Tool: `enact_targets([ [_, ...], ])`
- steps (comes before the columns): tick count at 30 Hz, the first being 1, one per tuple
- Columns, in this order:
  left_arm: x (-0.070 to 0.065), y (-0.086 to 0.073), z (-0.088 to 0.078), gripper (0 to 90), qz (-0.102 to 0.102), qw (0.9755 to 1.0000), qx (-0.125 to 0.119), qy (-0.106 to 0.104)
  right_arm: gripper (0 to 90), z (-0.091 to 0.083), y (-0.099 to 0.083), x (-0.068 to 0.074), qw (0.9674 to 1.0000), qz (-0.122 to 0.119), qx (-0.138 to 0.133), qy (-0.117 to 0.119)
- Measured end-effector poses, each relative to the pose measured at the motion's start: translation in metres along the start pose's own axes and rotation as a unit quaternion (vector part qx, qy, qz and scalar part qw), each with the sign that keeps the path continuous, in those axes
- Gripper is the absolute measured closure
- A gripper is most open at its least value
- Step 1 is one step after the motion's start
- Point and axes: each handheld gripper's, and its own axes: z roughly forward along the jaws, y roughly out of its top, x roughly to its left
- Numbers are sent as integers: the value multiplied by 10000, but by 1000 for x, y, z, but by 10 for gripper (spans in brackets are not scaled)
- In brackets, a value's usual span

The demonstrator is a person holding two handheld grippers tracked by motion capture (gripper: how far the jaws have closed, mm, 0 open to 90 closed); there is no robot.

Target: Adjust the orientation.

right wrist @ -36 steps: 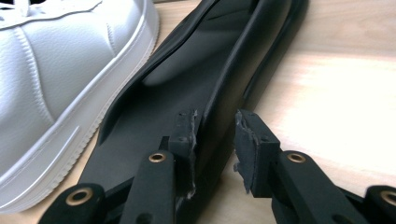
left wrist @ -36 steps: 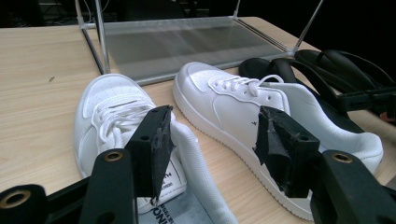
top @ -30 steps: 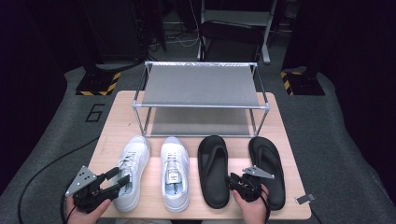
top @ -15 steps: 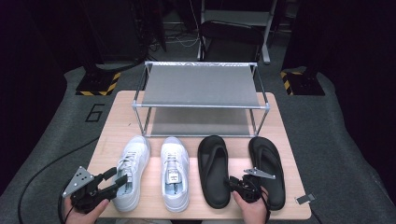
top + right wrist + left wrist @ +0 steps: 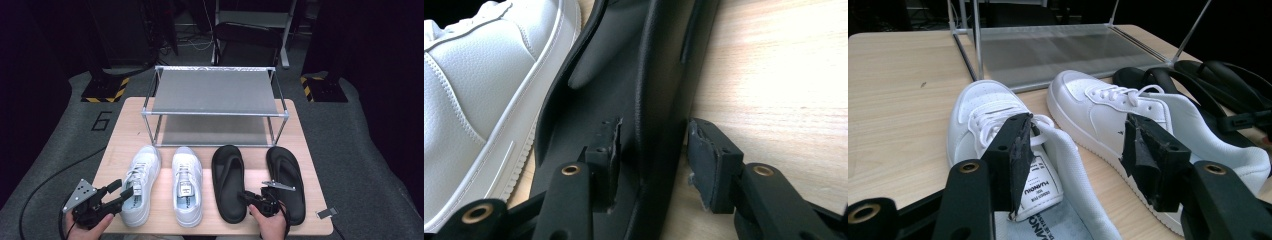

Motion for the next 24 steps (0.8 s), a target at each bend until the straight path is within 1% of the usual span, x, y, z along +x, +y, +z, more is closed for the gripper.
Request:
enact_targets([
  [1,0,0,0,447,-2,10000,-51,25,558,0,0,1,10000,5,35,-6],
  [2,0,0,0,447,-2,10000,-51,25,553,1,0,1,10000,-36,44,-13],
  [3,0,0,0,444,13,10000,-5,14,551,1,0,1,10000,4,50,-21],
  [4,0,0,0,443,13,10000,-5,14,552,2,-1,1,10000,-17,16,7],
  [6,0,-1,0,442,-8,10000,-8,45,552,2,-1,0,10000,16,15,17],
  [7,0,-2,1,442,-19,9999,-56,84,552,2,-1,-1,10000,64,12,57],
  [8,1,-2,1,442,-17,10000,0,36,552,2,-1,-1,10000,64,12,57],
  [9,1,-1,1,441,-13,10000,4,47,553,2,-1,-2,9999,90,14,74],
  [10,1,-1,1,440,-21,10000,-38,67,555,2,-2,-2,9999,107,6,86],
  [11,1,-1,0,439,-13,10000,-5,52,561,2,-2,-2,9999,134,-20,98],
  [12,2,-1,0,439,-18,10000,-26,77,563,2,-3,-2,9998,185,-34,107],
  [13,2,0,-1,438,-41,9999,-43,95,565,2,-4,-2,9998,164,-49,104],
  [15,3,0,-2,438,-62,9999,-58,112,570,1,-5,-2,9996,235,-80,139],
  [17,4,1,-3,438,-64,9999,-59,133,572,1,-6,-3,9995,242,-120,139],
  [21,4,1,-3,438,-63,9999,-69,136,575,0,-6,-2,9995,296,-87,105],
  [24,5,1,-4,438,-53,9999,-64,141,576,0,-6,-2,9995,283,-74,102],
])
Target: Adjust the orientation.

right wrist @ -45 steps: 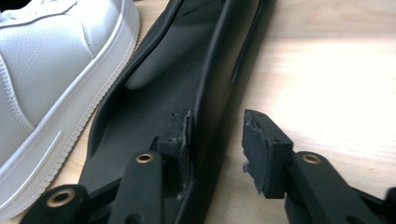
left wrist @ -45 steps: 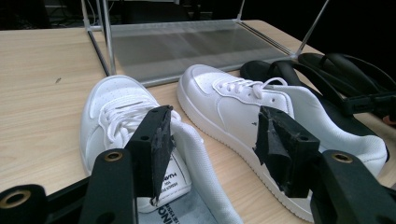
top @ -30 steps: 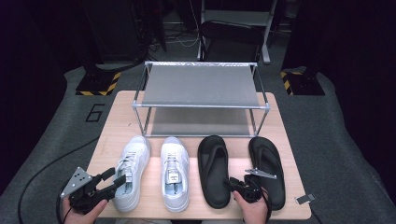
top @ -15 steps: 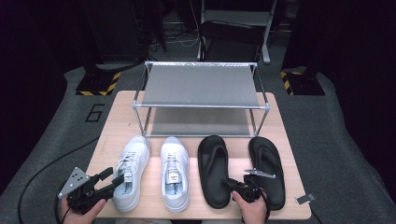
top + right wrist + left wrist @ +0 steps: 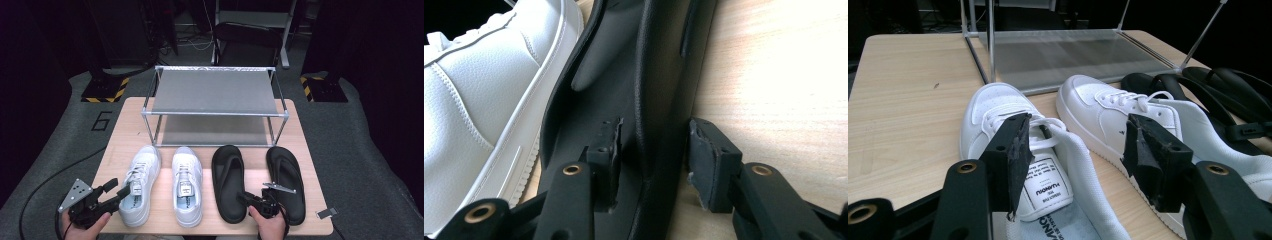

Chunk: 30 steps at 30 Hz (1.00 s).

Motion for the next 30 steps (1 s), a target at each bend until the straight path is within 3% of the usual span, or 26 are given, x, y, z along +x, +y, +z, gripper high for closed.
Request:
enact_targets([
  [4,0,0,0,438,-24,10000,-12,-8,575,0,0,0,10000,1,18,44],
  [7,-1,1,-1,439,-17,10000,-21,-6,581,2,-1,0,9996,105,126,215],
  [13,-1,2,-1,440,-5,10000,-56,13,593,2,-1,0,9996,128,143,206],
  [20,-2,2,-1,441,2,10000,-71,7,637,1,-2,-4,9981,510,83,347],
  [30,0,1,-1,441,-13,10000,-56,44,653,1,-4,-5,9978,539,13,375],
])
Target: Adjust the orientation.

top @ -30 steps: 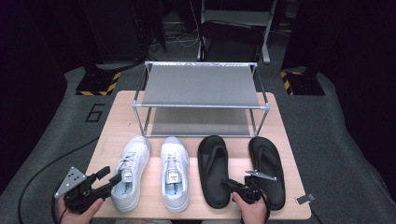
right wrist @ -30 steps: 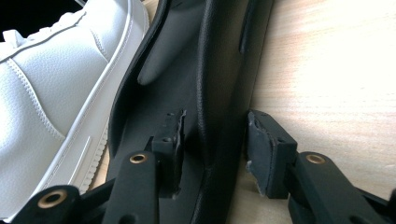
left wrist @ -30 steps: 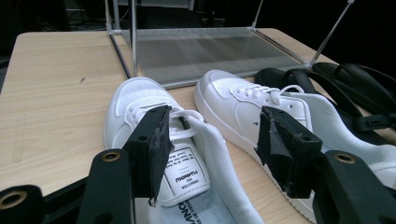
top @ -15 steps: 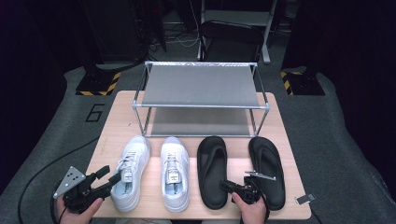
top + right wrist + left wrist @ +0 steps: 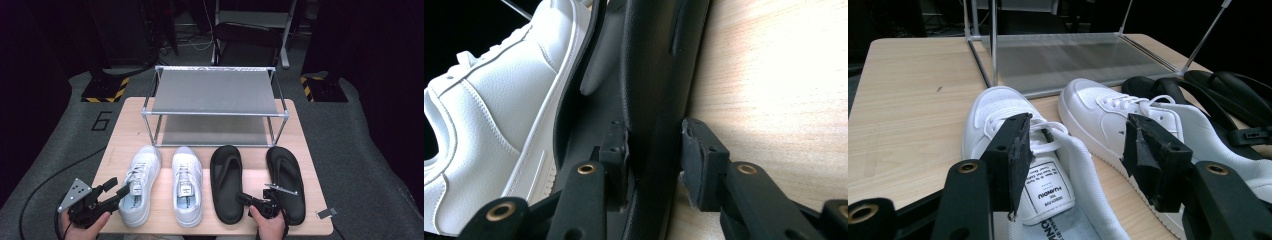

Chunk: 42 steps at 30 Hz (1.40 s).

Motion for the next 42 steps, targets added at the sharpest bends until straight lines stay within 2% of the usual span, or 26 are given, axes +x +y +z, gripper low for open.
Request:
enact_targets([
  [5,1,0,-3,441,-4,10000,-30,15,660,0,-2,1,9999,17,-100,54],
  [9,2,-1,-4,441,-18,10000,-22,44,662,1,-3,0,9998,97,-122,90],
  [11,2,-1,-3,441,-25,10000,-29,44,662,0,-4,-1,9996,210,-118,126],
  [15,1,-1,-4,442,-17,10000,-33,34,663,0,-4,-1,9995,248,-144,141],
  [20,2,-1,-5,441,-12,10000,-56,55,665,-1,-4,0,9996,189,-189,117],
  [22,2,0,-6,441,-17,10000,-58,56,666,-2,-3,2,9993,249,-211,170],
  [27,4,0,-8,440,-40,9999,-89,71,667,-4,-1,5,9993,191,-274,192],
  [31,6,0,-10,441,-49,9999,-52,87,667,-8,1,9,9985,329,-347,284],
  [35,8,1,-9,441,-36,9999,-53,88,666,-10,3,16,9982,299,-420,301],
  [37,9,1,-10,441,-29,10000,-53,73,666,-12,6,18,9986,174,-416,273],
  [38,10,1,-10,441,-27,10000,-59,69,666,-12,7,20,9984,265,-410,274],
  [42,11,1,-10,441,-40,9999,-68,74,666,-12,12,23,9981,199,-508,293],
])
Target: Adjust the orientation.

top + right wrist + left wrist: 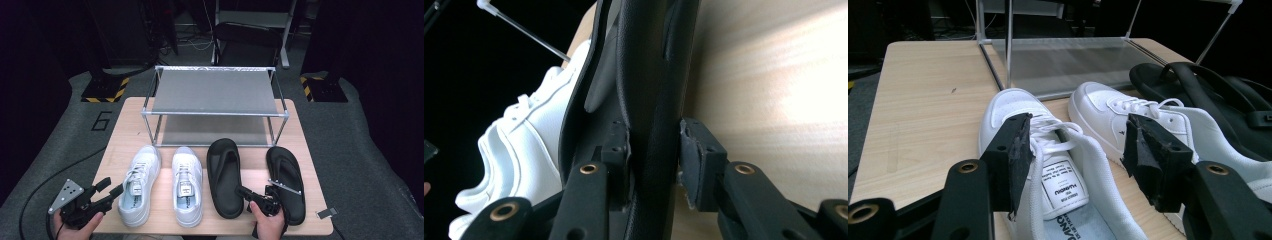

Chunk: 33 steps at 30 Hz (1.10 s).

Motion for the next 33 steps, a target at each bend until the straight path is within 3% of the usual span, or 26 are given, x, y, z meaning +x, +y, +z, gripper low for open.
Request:
enact_targets([
  [15,5,-3,-4,438,-50,10000,-45,21,666,15,28,19,9999,-54,-105,4],
  [22,9,-6,-7,438,-83,9999,-42,68,666,23,41,27,9997,-47,-232,110],
  [30,11,-7,-8,438,-111,9999,-54,93,666,34,54,28,9997,-48,-215,68],
  [33,11,-7,-8,438,-119,9999,-49,96,665,38,58,25,9996,66,-272,96],
])
